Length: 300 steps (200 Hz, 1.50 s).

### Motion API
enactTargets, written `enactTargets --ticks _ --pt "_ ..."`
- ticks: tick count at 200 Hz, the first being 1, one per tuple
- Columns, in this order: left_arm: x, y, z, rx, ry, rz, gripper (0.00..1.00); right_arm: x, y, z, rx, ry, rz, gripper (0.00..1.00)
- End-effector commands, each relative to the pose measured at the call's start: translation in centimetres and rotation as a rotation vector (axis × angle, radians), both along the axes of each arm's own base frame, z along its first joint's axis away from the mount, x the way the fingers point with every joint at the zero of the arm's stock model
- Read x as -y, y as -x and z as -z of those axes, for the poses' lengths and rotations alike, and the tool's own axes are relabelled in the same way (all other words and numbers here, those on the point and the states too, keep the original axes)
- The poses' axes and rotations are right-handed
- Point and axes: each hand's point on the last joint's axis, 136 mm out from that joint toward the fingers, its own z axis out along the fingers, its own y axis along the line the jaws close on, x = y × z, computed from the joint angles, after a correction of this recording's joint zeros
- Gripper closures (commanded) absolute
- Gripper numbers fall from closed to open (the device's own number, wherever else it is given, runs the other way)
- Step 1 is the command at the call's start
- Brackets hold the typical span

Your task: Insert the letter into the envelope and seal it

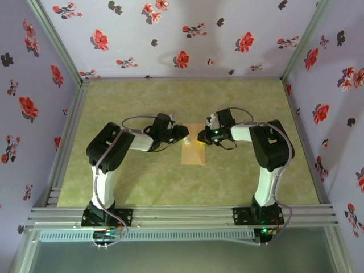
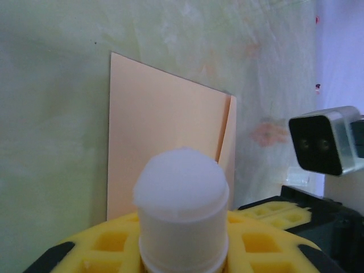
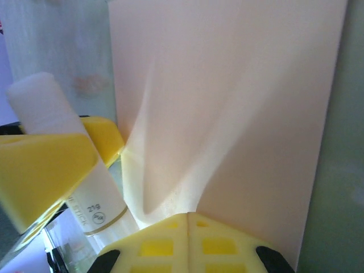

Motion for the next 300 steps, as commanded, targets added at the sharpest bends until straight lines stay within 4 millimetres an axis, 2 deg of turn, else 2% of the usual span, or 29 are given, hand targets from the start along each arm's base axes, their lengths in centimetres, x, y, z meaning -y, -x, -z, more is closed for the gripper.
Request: enactTargets --ticks 1,30,76,133,161,213,234,259,300 --pt "0.1 1.5 3.2 -0.068 -0.028 0.022 1.00 -0.6 0.3 0.7 -0.014 -0.013 0.004 1.00" --pt "0.0 1.6 3.4 -0.072 -0.027 0.019 1.00 -0.2 0.6 1.2 -0.014 0.020 0.008 1.00" --pt "0.0 1.8 3.4 -0.075 -0.021 0.019 1.00 1.2 1.9 3.0 -0.025 0.173 -0.001 1.00" --pt "-0.2 2.2 3.4 -0.075 -0.025 0.028 1.00 2.5 3.2 5.0 -0.051 0.277 0.005 1.00" --pt "-0.5 2.5 3.5 -0.078 -0.031 0.030 1.00 2.0 2.6 3.5 -0.026 0.245 0.017 1.00" --pt "-0.7 2.7 3.4 -0.073 -0.040 0.031 1.00 0.8 0.4 -1.5 0.052 0.147 0.077 1.00" --pt "-0.7 2.7 3.4 -0.073 -0.038 0.028 1.00 0.4 -0.3 -2.9 0.055 0.081 0.109 1.00" --pt "-0.6 2.6 3.2 -0.068 -0.037 0.030 1.00 0.2 -0.6 -3.5 0.050 0.043 0.125 1.00" --pt "-0.7 2.6 3.5 -0.072 -0.036 0.024 1.00 -0.1 -0.2 -2.7 0.010 -0.005 0.165 1.00"
